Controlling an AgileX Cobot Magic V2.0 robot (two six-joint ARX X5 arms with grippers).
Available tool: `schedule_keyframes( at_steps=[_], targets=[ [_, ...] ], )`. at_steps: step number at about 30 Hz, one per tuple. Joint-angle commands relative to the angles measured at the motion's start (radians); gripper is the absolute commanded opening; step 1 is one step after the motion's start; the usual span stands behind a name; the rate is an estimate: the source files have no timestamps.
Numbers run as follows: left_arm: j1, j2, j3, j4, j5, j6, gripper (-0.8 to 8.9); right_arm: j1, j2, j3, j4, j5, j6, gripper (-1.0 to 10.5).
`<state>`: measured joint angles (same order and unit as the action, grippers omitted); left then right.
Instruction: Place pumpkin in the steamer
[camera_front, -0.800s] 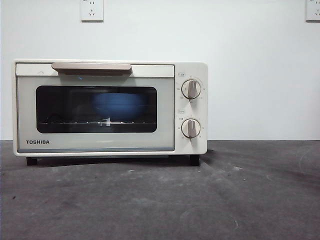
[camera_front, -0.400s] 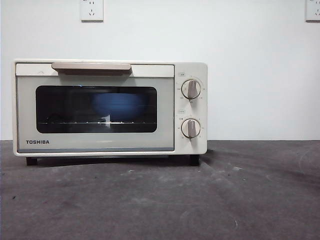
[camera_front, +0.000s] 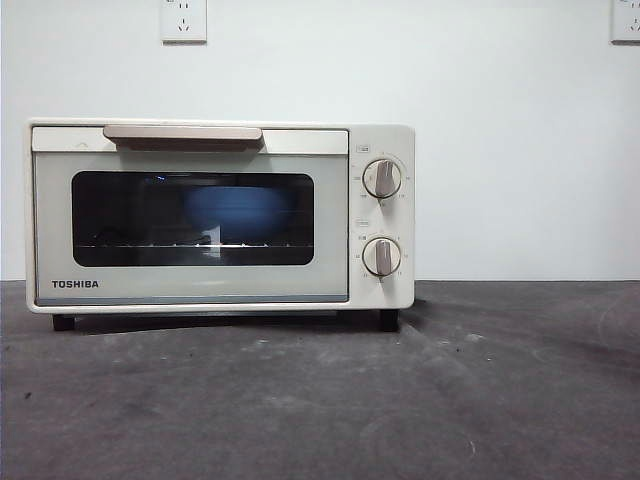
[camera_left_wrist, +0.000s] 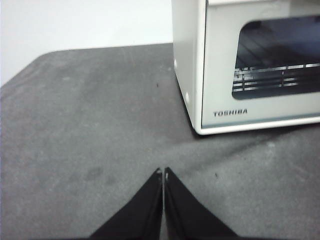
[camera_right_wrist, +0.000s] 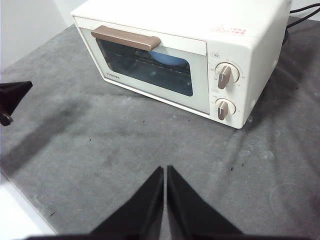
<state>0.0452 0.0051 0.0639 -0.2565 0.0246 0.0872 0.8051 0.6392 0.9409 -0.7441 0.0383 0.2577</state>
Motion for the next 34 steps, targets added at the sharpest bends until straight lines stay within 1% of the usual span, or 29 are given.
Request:
schedule_keyframes(
  at_steps=[1,30,32,34],
  targets=[
    [-0.001,-0.002,-0.021,0.009,-0.002,-0.002,0.19,0.011,0.005,0.007,0.008,0.004,-0.008,0.1],
    [-0.001,-0.002,-0.029,0.015,-0.002,-0.002,0.19,0.010,0.003,0.007,0.008,0.005,-0.009,0.1],
    [-0.001,-0.002,-0.029,0.015,-0.002,-0.002,0.19,0.003,-0.004,0.007,0.010,0.038,-0.042,0.1],
    [-0.001,-0.002,-0.029,0.015,-0.002,-0.002,0.19,0.003,-0.008,0.007,0.011,0.075,-0.043,0.1]
  ],
)
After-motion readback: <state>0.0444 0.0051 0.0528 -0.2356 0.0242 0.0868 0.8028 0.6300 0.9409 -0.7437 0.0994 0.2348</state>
